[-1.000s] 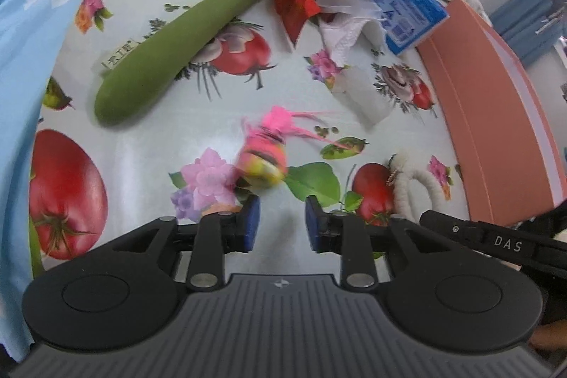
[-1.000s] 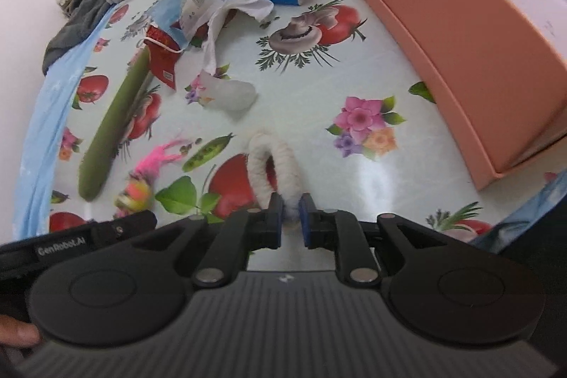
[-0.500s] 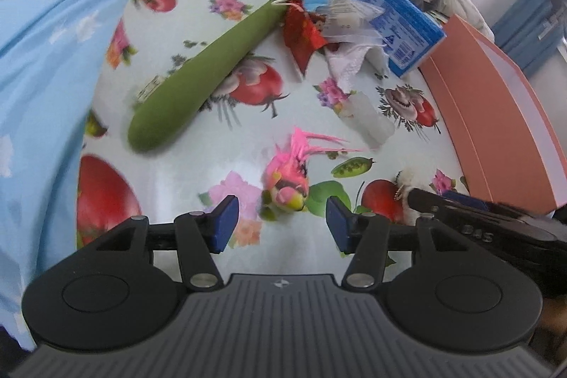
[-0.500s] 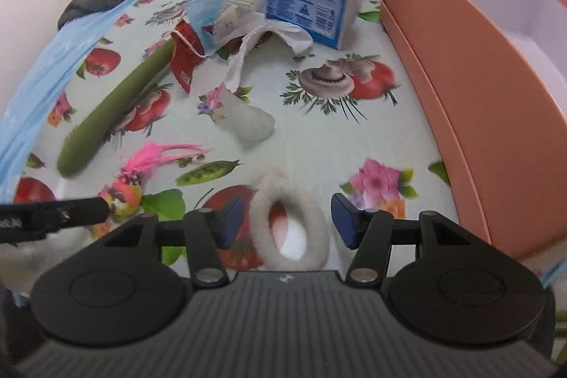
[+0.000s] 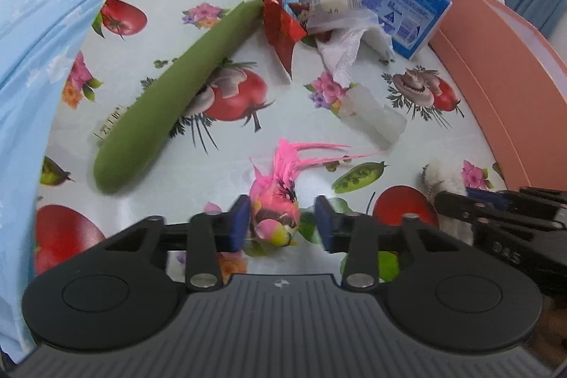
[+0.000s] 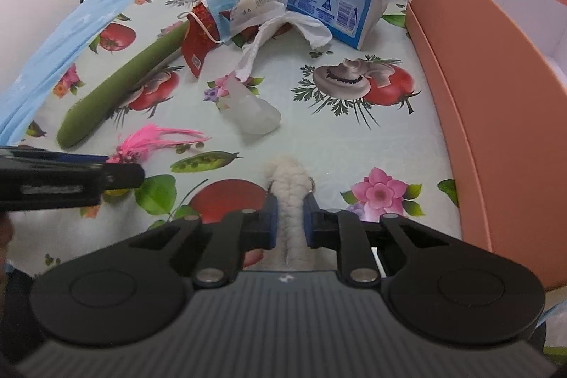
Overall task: Organize soft objects
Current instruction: 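Lift the pink toy and white ring off the sheet with both tools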
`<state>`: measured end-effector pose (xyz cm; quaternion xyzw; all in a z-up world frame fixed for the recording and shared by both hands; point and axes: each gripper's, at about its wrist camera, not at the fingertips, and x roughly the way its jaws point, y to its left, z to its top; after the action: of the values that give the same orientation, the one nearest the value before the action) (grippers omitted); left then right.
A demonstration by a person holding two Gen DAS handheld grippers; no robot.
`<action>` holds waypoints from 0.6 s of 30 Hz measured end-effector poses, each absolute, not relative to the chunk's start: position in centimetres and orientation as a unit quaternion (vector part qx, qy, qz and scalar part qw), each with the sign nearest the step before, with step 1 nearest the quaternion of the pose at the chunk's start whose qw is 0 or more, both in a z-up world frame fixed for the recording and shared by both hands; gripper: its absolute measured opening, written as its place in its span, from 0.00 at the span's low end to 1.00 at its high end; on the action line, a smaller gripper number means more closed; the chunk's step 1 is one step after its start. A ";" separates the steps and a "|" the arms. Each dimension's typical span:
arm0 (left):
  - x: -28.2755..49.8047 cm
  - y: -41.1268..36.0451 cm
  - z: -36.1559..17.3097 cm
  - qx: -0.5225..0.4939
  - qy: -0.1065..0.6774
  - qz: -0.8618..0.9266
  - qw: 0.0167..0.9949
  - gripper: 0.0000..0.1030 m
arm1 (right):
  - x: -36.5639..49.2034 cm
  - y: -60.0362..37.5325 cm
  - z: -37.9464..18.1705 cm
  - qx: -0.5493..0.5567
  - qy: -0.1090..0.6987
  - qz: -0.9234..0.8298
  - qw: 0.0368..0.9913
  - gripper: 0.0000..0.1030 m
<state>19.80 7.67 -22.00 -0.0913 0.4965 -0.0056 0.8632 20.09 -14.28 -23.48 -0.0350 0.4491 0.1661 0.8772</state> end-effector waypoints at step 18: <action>13.7 4.1 -12.9 -0.141 0.423 -0.026 0.895 0.32 | 14.4 -17.7 -15.3 -0.005 0.373 0.165 0.913 0.17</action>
<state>13.71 4.07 -12.85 -0.1409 0.4228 -0.0257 0.8948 14.37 -17.75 -15.25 -0.0052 0.3725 0.1647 0.9133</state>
